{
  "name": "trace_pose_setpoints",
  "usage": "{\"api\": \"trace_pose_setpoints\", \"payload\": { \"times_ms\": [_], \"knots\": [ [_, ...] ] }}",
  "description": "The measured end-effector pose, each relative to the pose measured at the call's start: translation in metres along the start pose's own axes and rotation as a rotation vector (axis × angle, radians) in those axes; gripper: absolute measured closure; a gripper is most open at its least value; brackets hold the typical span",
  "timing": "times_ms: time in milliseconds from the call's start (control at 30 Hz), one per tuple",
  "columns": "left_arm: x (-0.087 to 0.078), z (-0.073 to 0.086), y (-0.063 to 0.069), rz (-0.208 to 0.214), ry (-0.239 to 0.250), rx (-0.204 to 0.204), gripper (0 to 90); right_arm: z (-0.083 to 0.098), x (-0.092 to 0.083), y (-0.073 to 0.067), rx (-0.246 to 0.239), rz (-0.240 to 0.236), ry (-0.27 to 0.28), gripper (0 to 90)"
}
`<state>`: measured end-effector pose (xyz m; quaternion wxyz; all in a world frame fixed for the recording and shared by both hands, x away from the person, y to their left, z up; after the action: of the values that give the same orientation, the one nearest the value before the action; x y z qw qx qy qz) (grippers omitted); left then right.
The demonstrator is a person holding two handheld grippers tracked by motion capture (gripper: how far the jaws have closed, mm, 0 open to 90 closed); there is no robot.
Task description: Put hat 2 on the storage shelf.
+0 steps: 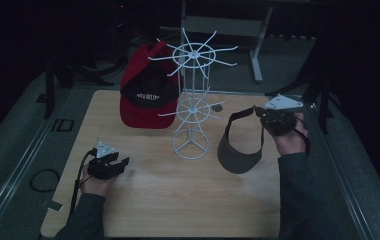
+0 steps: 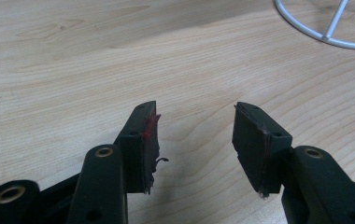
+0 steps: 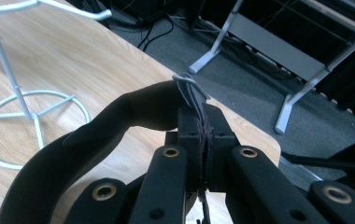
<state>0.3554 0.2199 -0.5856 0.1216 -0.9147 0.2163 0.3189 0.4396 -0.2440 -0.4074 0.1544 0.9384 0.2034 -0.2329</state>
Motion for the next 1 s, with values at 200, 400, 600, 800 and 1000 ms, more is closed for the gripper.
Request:
{"api": "trace_pose_setpoints", "payload": {
  "times_ms": [200, 400, 600, 800, 1000],
  "knots": [
    [0.0, 0.0, 0.001, 0.001, 0.0, -0.002, 50.9, -0.007, -0.007, -0.002, -0.003, -0.012, 0.036, 87.9],
    [0.0, 0.0, 0.0, 0.0, 0.001, -0.003, 50.9, -0.015, -0.015, -0.007, -0.006, -0.036, 0.069, 87.9],
    [0.0, 0.0, 0.0, -0.001, 0.003, -0.003, 50.9, -0.023, -0.025, -0.009, -0.014, -0.053, 0.105, 87.8],
    [0.0, 0.0, 0.0, -0.001, 0.001, -0.002, 50.9, -0.031, -0.034, -0.007, -0.018, -0.064, 0.135, 87.8],
    [0.0, 0.0, 0.0, -0.001, 0.001, -0.002, 50.9, -0.042, -0.045, -0.004, -0.023, -0.089, 0.165, 87.9]
  ]
}}
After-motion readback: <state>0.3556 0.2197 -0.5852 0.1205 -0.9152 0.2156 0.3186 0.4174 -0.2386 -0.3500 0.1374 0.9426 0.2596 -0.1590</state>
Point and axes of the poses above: each handheld gripper's, and its own axes: x roughly forward along the jaws, z roughly out of its underside, y roughly to its right, the point moved 6 cm from there along x, roughly forward along the jaws, and after that the axes turned 9 degrees about x, right-handed, at the moved point
